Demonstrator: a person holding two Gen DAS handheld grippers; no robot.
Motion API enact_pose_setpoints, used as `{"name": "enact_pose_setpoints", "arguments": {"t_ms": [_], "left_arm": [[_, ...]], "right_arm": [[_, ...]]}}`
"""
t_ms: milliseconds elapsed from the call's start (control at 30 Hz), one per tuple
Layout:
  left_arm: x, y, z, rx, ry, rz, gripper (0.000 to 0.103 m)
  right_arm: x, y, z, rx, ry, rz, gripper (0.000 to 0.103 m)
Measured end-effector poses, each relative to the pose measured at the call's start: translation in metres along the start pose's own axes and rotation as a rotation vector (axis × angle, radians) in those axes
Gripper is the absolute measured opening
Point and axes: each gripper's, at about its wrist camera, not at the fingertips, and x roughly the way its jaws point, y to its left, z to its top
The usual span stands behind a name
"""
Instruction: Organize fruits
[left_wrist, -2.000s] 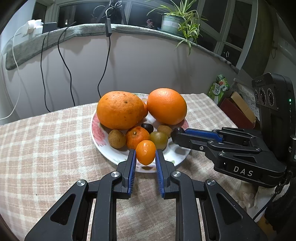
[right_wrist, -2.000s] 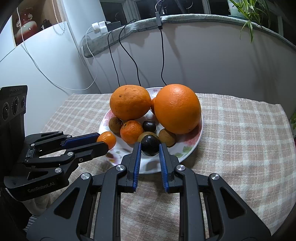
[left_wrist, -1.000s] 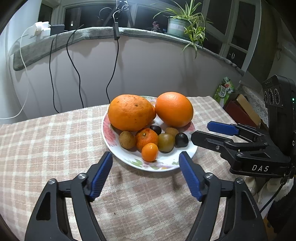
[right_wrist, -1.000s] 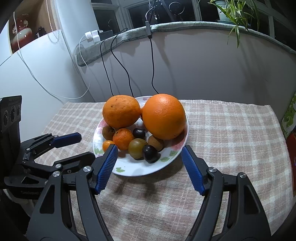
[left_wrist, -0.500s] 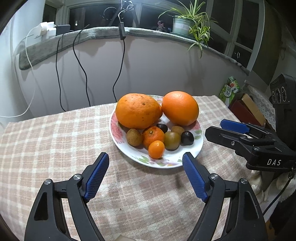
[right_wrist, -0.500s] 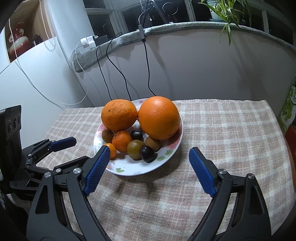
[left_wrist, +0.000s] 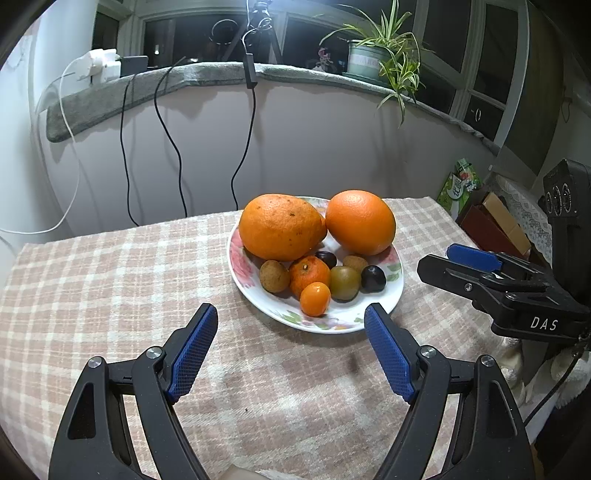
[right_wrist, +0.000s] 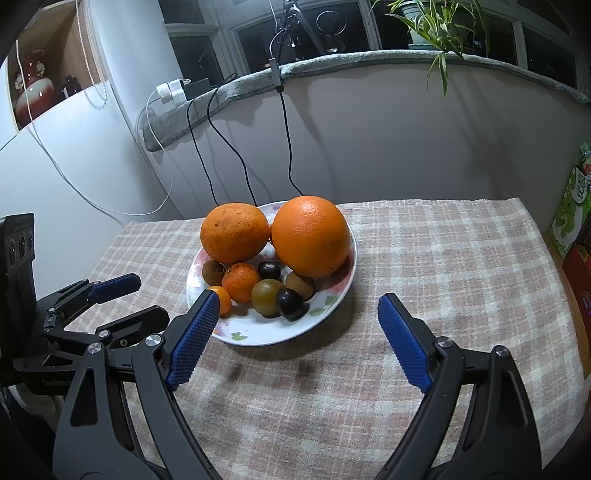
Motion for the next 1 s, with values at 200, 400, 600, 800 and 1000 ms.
{"name": "enact_pose_setpoints", "arguments": {"t_ms": [200, 400, 600, 800, 1000], "left_arm": [[-0.005, 0.000, -0.003, 0.004, -0.007, 0.017, 0.082], [-0.019, -0.001, -0.007, -0.003, -0.039, 0.044, 0.082], [-0.034, -0.003, -0.012, -0.005, -0.066, 0.059, 0.082], [-0.047, -0.006, -0.016, 0.006, -0.091, 0.096, 0.082], [-0.057, -0.007, -0.019, 0.001, -0.106, 0.104, 0.082]], "right_arm": [[-0.006, 0.004, 0.000, -0.006, -0.009, -0.007, 0.090], [-0.016, 0.012, -0.001, -0.024, -0.032, -0.024, 0.090], [-0.028, 0.023, -0.004, -0.060, -0.071, -0.047, 0.102], [-0.041, 0.035, -0.009, -0.084, -0.100, -0.059, 0.102], [-0.048, 0.038, -0.014, -0.084, -0.105, -0.063, 0.103]]}}
